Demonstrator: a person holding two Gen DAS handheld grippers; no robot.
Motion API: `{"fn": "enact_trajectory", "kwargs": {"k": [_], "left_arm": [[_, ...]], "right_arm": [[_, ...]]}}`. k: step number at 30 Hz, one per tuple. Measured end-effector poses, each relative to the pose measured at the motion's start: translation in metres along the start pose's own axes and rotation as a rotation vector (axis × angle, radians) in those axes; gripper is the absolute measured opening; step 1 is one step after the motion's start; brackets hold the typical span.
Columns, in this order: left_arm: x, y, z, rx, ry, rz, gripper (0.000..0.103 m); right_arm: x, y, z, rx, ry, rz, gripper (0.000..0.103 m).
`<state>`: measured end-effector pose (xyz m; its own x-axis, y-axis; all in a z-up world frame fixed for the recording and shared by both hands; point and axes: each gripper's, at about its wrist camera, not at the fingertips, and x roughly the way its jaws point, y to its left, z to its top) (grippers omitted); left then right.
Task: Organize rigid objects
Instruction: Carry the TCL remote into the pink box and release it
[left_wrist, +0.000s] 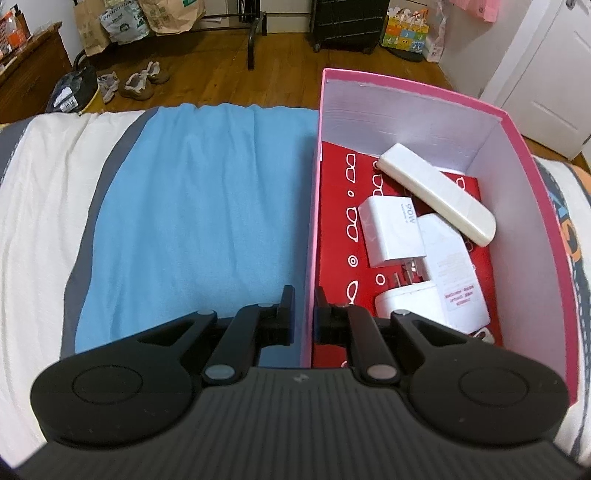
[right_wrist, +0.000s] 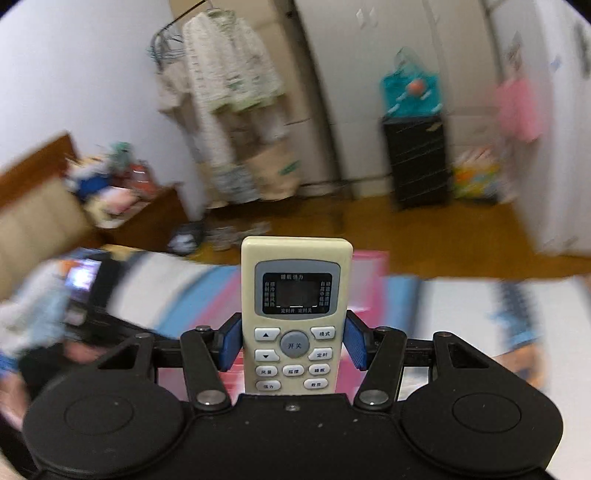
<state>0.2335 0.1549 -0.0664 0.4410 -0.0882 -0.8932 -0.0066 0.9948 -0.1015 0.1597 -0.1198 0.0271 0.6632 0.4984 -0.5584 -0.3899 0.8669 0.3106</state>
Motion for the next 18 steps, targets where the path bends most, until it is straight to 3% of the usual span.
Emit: {"fn": "enact_trajectory", "kwargs": {"k": [2,8,12,18], "left_arm": [[-0.003,0.001,-0.002,0.005,-0.011,-0.008,0.008],[-0.003,0.003,-0.002,0.007,-0.017,-0.044,0.004],[-0.003,0.006,-0.001,-0.002,-0.018,-0.062,0.004],[-0.002,0.008,0.0,-0.011,-0.012,-0.077,0.005]], "right_arm": [[0.025,0.009,0.001,0.077,0.075,0.052,0.061],[0.111,0.009,-0.015,0.341,0.296,0.081,0.061],[0.14,0.017,-0.021,0.353,0.338,0.016,0.061],[0.166,0.011,-0.028,0.473,0.396,0.001,0.061]]}}
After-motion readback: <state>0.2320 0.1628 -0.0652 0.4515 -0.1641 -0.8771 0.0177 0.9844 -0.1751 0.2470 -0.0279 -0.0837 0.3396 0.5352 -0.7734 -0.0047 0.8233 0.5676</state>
